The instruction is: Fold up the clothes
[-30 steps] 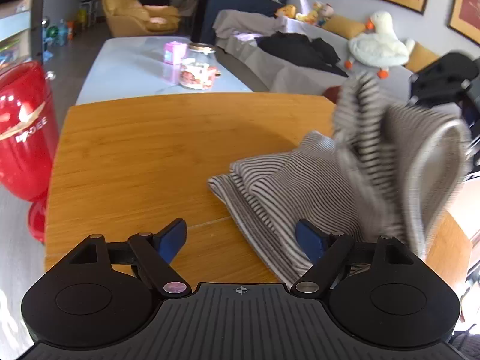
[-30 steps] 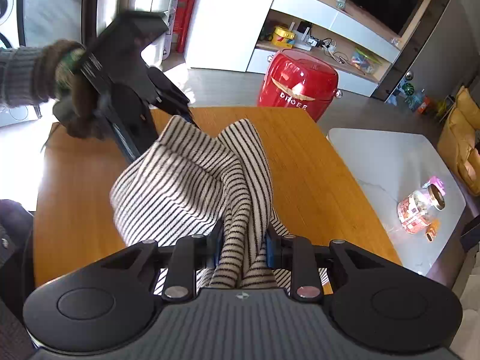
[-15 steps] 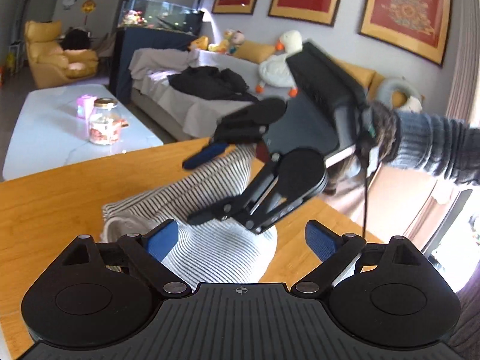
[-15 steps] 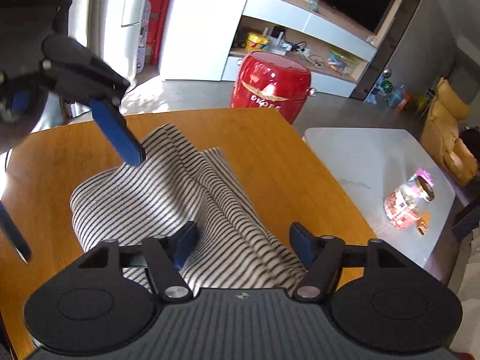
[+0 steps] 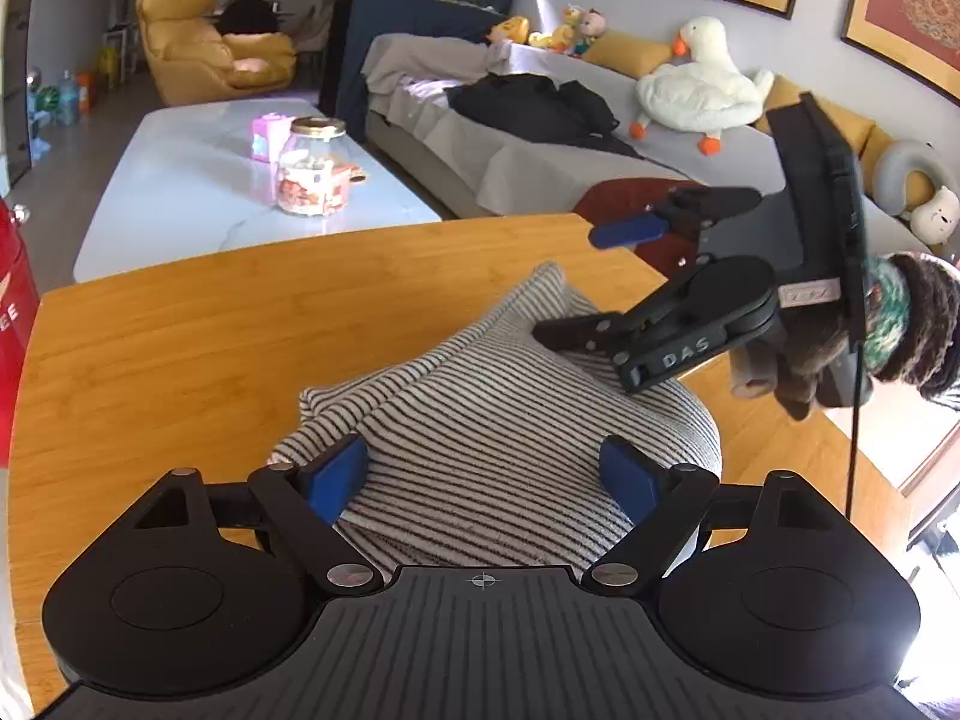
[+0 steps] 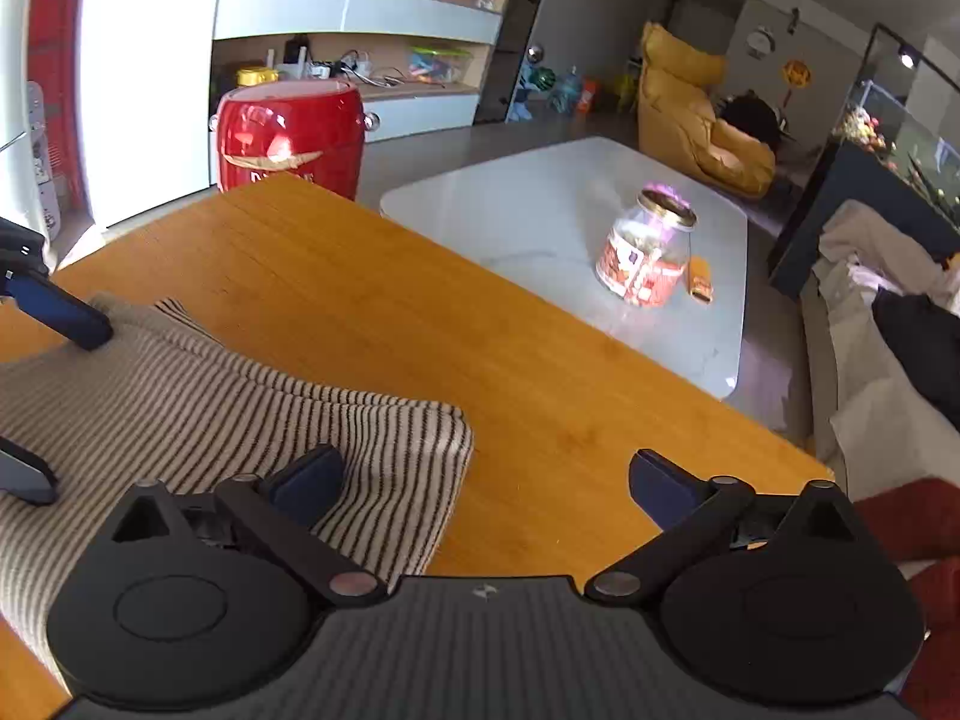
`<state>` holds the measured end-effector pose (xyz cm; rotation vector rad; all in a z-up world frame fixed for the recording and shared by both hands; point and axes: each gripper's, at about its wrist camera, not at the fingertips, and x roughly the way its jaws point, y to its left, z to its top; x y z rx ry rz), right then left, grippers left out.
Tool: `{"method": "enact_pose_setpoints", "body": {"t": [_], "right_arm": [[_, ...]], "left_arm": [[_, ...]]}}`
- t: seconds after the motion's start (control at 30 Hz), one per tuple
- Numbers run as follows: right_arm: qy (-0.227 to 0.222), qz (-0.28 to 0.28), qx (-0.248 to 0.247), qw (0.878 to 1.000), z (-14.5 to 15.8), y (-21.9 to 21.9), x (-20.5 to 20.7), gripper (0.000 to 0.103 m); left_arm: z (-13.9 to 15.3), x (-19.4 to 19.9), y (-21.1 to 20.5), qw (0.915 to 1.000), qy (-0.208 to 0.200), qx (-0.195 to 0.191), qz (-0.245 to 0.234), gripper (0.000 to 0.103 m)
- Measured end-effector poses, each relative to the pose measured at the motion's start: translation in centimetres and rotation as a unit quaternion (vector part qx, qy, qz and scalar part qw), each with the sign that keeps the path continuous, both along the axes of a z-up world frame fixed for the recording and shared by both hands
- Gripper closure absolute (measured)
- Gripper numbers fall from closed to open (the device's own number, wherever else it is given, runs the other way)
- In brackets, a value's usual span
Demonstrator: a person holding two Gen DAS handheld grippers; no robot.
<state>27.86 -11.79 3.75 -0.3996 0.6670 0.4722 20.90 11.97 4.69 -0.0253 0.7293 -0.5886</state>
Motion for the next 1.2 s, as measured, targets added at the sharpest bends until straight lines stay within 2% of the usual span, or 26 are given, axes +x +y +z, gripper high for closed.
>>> {"method": "enact_pose_setpoints", "body": {"t": [0.1,0.3,0.33,0.37,0.47,0.9,1.2], "right_arm": [[-0.001,-0.006,0.008,1.000,0.5,-0.4,-0.5,0.001],[0.017,-0.043,0.109,0.993,3.3,-2.6,0.1,0.000],[0.016,-0.058,0.113,0.992,3.4,-2.7,0.5,0.000],[0.014,-0.066,0.108,0.992,3.2,-2.6,0.7,0.000],[0.012,-0.072,0.045,0.996,0.9,-1.2,1.2,0.000],[0.008,-0.072,0.071,0.995,1.2,-1.8,-1.2,0.000],[0.005,-0.015,0.065,0.998,0.1,-1.6,-6.5,0.000]], "left_arm": [[0.1,0.1,-0.2,1.0000,0.004,0.002,0.003,0.014],[-0.1,0.1,-0.4,0.9999,0.004,0.009,-0.003,0.011],[-0.1,0.1,-0.3,0.9999,0.004,0.009,-0.004,0.011],[-0.1,0.0,-0.4,0.9999,0.004,0.009,-0.004,0.011],[-0.1,0.0,-0.4,0.9999,0.004,0.009,-0.004,0.011],[-0.4,0.1,-0.5,1.0000,0.003,0.007,-0.005,0.010],[-0.8,0.3,-0.4,1.0000,0.002,-0.002,-0.009,0.008]]}}
